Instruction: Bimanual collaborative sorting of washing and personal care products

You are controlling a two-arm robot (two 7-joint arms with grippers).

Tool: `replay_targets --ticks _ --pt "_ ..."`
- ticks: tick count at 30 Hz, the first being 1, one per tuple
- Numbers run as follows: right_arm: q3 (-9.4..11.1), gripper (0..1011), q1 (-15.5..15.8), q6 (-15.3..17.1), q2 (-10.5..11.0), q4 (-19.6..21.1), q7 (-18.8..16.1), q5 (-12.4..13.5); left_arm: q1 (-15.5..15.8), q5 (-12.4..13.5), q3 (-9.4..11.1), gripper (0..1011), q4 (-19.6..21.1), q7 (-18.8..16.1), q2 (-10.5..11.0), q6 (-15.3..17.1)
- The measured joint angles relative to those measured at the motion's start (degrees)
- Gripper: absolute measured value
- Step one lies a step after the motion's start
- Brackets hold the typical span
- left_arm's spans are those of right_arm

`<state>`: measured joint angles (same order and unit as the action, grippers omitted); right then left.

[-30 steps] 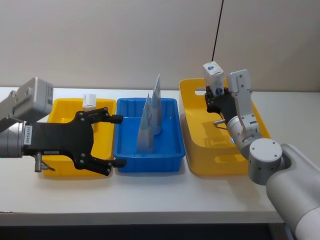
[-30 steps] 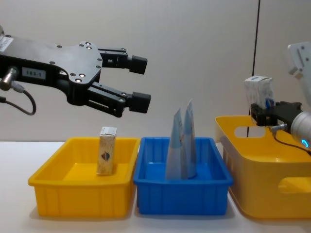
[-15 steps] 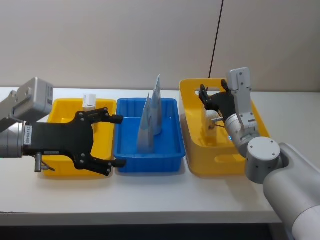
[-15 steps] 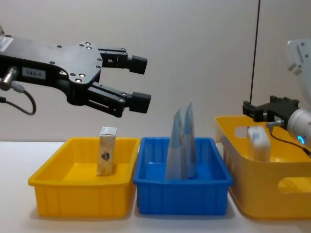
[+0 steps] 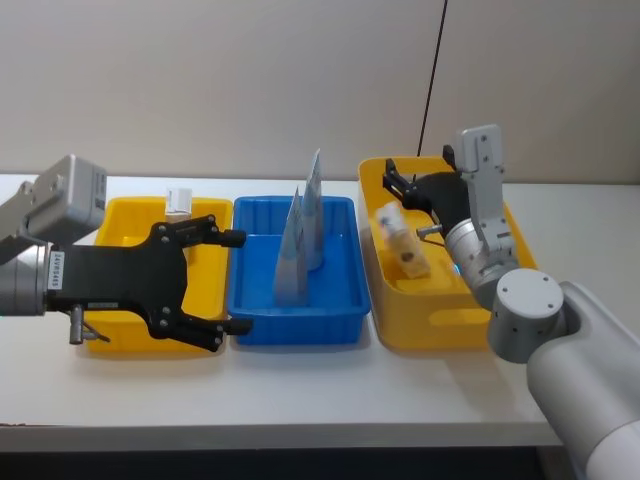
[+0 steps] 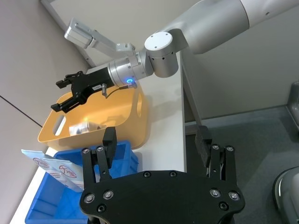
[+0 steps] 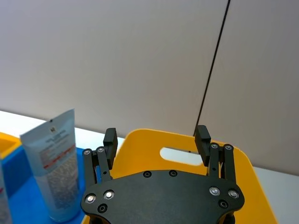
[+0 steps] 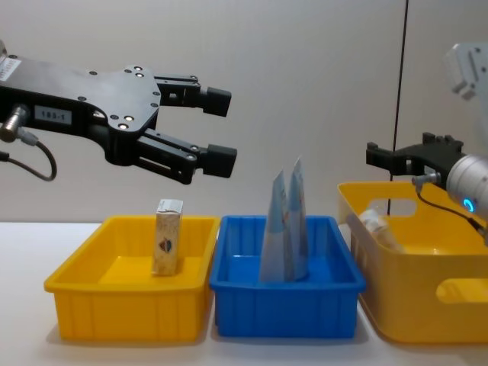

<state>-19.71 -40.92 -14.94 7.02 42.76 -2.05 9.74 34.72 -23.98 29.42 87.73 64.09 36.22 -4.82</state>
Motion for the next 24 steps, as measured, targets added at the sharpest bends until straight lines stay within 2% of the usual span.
replay_targets --ticks 1,7,13,14,23,24 --pt "0.0 1003 0.0 0.0 0.0 0.0 0.0 0.0 0.0 0.0 0.0 1001 0.0 0.0 0.0 0.0" --pt "0.2 1004 2.8 1.8 0.9 6.2 -2.0 0.8 0.0 0.0 0.0 1001 0.0 0.0 0.0 0.0" --pt "0.4 1003 7.7 4.5 2.3 15.2 -3.9 2.0 0.0 0.0 0.0 1001 0.0 0.0 0.0 0.0" --pt "0.4 1003 7.7 4.5 2.3 15.2 -3.9 2.0 0.0 0.0 0.0 1001 0.0 0.0 0.0 0.0" --pt "0.2 1004 14.8 8.4 3.6 26.5 -6.2 3.6 0.0 0.0 0.0 1001 0.0 0.0 0.0 0.0" --pt "0.2 1004 14.8 8.4 3.6 26.5 -6.2 3.6 0.0 0.0 0.0 1001 0.0 0.0 0.0 0.0"
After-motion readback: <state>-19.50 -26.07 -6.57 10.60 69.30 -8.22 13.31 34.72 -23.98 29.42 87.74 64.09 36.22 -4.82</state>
